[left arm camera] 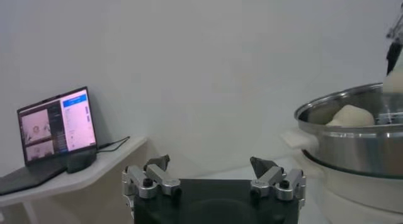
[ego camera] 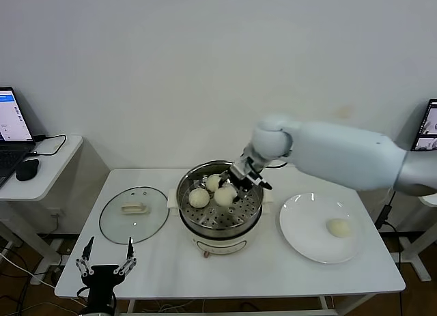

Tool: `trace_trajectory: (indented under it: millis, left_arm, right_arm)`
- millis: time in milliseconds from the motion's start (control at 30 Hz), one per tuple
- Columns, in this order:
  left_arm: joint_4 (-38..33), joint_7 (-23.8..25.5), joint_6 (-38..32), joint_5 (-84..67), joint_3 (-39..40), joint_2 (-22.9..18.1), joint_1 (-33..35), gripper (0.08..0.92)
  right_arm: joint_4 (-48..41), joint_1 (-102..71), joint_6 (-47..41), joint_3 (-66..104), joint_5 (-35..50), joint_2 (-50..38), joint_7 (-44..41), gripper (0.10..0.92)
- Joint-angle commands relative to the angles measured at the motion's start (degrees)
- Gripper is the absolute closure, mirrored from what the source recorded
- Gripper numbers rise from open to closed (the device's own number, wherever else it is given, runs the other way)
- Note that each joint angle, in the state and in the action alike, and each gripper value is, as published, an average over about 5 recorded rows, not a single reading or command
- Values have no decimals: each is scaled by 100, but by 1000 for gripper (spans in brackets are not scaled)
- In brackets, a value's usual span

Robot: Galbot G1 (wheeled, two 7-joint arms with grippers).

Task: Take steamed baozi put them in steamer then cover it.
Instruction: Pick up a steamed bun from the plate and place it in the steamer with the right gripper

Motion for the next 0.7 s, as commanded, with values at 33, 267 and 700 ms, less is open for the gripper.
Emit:
trace_trajectory:
  millis: [33, 267, 700]
  left_arm:
    - [28, -5, -4, -10, -14, 1, -9, 177]
    - [72, -20, -14, -25, -35, -2, -26, 177]
    - [56, -31, -25, -25, -17, -7, -36, 177]
  right_arm:
    - [-237, -179, 1269, -220, -889, 542, 89, 440]
    - [-301, -280, 1632, -250, -1214, 693, 121, 440]
    - [59, 133, 1410, -230, -796, 230, -34, 227]
